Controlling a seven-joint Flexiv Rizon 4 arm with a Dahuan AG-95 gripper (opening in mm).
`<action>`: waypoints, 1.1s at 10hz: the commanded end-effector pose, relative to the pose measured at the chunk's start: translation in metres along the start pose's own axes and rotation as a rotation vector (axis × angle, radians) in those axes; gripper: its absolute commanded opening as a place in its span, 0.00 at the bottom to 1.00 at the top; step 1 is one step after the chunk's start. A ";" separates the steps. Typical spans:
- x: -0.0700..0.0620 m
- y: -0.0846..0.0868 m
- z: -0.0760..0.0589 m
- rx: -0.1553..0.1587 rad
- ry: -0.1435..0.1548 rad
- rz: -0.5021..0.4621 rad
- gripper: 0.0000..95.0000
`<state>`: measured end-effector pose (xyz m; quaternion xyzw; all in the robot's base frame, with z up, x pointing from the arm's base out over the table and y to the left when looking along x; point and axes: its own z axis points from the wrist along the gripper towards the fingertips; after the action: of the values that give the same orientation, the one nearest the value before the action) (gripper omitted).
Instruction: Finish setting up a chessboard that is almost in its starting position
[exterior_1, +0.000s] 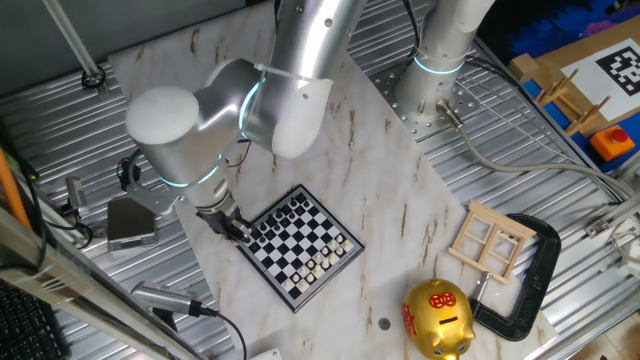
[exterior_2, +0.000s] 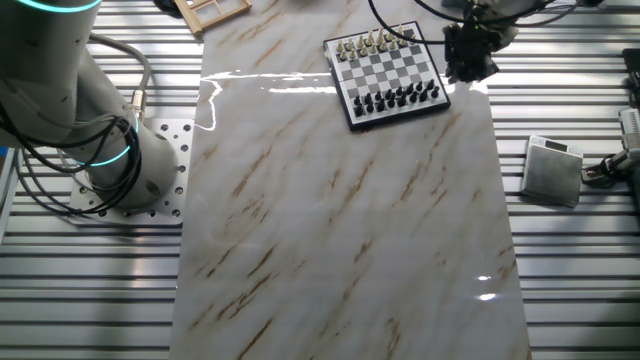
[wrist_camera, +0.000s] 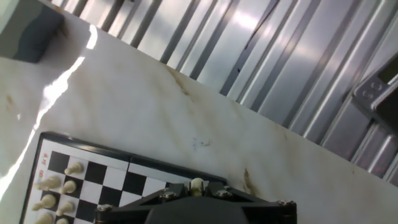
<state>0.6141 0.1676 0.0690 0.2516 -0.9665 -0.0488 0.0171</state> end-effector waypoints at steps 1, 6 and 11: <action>0.000 0.000 0.000 -0.022 -0.011 -0.010 0.00; 0.000 0.000 0.000 -0.019 -0.010 -0.099 0.00; -0.001 0.037 0.001 -0.030 -0.021 -0.051 0.00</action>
<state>0.5950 0.2009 0.0721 0.2783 -0.9580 -0.0687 0.0085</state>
